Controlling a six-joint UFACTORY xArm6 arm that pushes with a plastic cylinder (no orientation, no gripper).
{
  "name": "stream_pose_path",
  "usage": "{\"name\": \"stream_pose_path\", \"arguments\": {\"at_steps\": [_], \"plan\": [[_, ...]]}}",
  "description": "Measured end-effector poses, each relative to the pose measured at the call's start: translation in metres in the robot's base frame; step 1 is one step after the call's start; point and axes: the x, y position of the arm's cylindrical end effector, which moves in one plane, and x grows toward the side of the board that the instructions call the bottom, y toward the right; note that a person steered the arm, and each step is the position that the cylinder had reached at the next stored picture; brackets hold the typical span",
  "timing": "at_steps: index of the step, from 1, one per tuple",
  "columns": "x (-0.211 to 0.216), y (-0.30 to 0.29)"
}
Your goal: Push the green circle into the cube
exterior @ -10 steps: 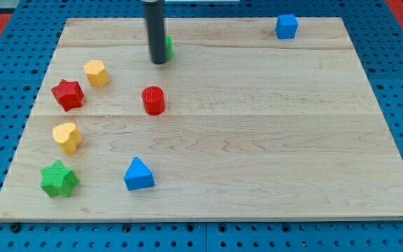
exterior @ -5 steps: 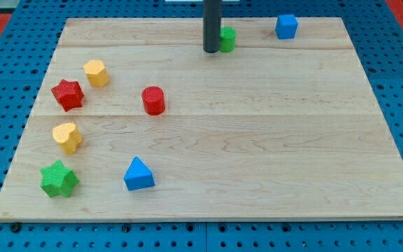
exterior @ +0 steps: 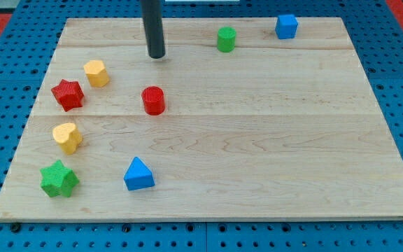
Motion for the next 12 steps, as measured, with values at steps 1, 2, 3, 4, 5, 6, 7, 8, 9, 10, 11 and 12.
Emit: {"name": "stream_pose_path", "arguments": {"at_steps": [1, 2, 3, 4, 5, 6, 7, 8, 9, 10, 11, 12], "plan": [[-0.001, 0.033], [-0.003, 0.102], [-0.009, 0.157], [0.0, 0.137], [-0.007, 0.099], [-0.04, 0.107], [-0.047, 0.165], [-0.05, 0.201], [-0.037, 0.19], [-0.021, 0.194], [-0.027, 0.215], [-0.043, 0.223]]}}
